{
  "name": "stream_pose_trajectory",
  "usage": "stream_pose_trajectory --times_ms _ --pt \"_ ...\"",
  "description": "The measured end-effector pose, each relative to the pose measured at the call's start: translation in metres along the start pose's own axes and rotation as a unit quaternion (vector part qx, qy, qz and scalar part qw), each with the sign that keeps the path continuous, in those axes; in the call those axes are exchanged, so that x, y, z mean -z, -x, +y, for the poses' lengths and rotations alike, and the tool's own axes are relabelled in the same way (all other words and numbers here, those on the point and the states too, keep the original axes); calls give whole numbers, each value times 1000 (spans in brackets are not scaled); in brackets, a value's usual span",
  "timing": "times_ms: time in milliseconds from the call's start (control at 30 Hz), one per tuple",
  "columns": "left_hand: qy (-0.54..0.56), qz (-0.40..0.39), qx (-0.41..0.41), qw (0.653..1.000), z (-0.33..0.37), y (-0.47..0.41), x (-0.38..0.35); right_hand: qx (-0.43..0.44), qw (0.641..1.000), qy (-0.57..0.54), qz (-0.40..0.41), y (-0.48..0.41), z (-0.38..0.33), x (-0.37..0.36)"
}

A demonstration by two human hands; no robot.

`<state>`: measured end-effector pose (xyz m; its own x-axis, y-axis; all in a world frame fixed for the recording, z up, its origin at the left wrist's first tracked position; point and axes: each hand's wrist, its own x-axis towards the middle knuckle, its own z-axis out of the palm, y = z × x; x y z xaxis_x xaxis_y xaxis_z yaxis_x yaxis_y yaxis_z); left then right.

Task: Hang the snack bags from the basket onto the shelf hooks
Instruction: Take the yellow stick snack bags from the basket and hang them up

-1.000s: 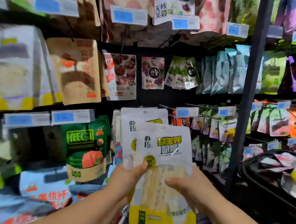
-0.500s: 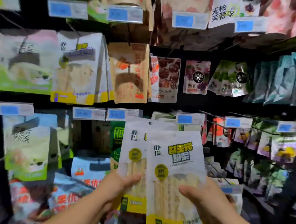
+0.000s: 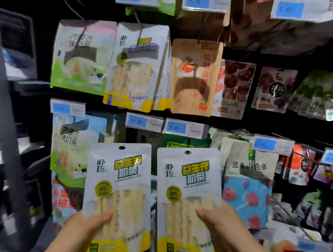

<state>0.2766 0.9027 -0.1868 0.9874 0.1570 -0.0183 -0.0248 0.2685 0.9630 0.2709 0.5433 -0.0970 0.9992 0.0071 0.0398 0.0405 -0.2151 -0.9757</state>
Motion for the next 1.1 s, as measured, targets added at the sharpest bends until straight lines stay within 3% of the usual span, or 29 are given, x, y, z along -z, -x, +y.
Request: stream_pose_trajectory --times_ms 67,133,400,600,833,1100 --pt "77 -52 -12 996 44 27 -25 23 1000 14 -4 -10 0 -17" --pt "81 -75 -15 994 52 32 -18 25 1000 3 -11 -21 0 -31" --pt "94 -6 26 995 35 19 21 26 999 -19 -37 -58 -5 -73" --pt "95 -1 32 995 29 12 33 23 994 -93 -46 -74 -10 -100" --pt "105 -32 27 994 25 10 33 39 997 -60 -32 -88 -17 -123" --pt "99 -48 40 993 28 9 31 21 994 -109 -7 -100 -26 -139"
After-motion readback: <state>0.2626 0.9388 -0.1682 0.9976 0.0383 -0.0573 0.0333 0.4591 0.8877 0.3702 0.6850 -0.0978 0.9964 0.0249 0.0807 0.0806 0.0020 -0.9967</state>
